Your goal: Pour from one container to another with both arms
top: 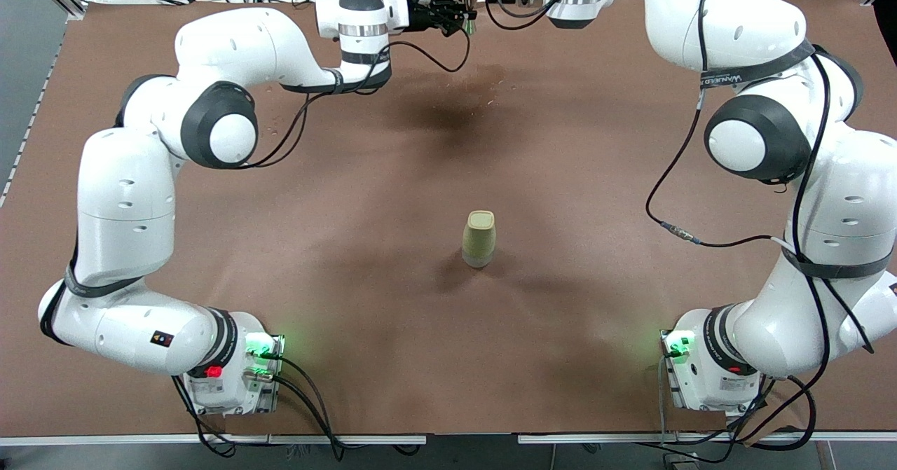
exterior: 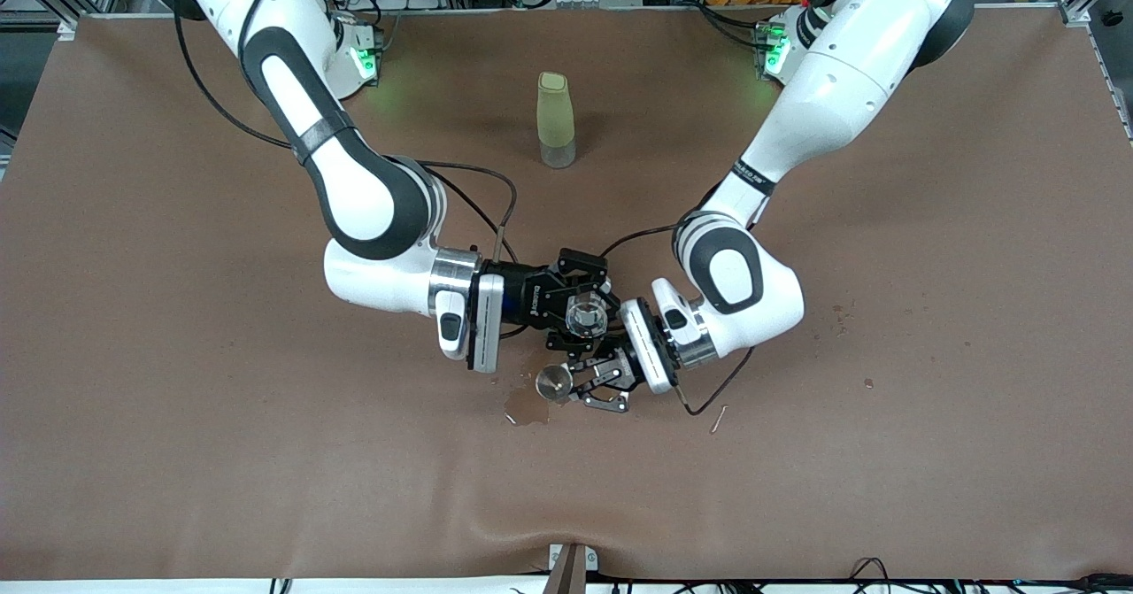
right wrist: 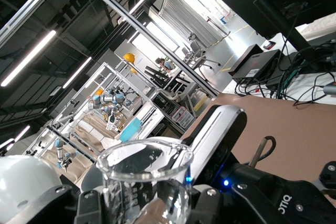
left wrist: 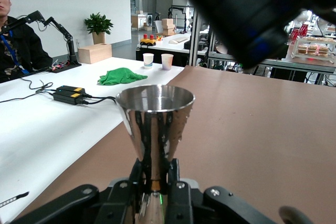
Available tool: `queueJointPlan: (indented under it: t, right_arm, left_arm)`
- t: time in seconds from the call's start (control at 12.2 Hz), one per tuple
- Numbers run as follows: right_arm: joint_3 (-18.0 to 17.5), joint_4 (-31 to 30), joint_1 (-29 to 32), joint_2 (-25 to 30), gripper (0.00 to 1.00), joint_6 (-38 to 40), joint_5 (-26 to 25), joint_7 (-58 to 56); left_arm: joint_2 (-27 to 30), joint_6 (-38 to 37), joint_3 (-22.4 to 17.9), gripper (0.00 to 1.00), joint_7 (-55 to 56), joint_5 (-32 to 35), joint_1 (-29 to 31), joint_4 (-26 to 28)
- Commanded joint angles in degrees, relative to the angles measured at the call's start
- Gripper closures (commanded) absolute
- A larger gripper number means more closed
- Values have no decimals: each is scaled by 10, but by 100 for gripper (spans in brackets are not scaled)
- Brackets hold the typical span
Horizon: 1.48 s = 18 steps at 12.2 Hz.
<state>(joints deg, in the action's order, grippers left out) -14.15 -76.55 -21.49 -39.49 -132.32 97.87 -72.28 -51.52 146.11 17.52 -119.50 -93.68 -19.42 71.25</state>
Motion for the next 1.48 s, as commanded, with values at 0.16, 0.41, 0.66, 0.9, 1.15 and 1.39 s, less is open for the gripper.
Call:
queueJointPlan:
  t: [0.16, 0.41, 0.66, 0.9, 1.15, 1.39]
  right_arm:
    - [4, 18, -3, -7, 100, -5, 16, 59]
    - [4, 4, 7, -6, 100, -5, 43, 61]
    - [4, -3, 6, -4, 100, -16, 72, 64]
    - [4, -1, 7, -4, 100, -16, 72, 91]
    - [4, 2, 7, -5, 100, -17, 72, 95]
    - [4, 3, 7, -5, 100, -17, 72, 136]
  left_arm:
    - [-24, 11, -5, 100, -12, -19, -13, -38]
    - [-21, 7, -6, 100, -31, -19, -1, -31]
    - [-23, -1, -3, 100, -58, -19, 12, -25]
    - [-24, -2, -1, 100, -77, -51, 10, -25]
    - [-24, -2, -1, 100, -79, -55, 11, -24]
    - [-22, -10, -1, 100, -80, -55, 17, -23]
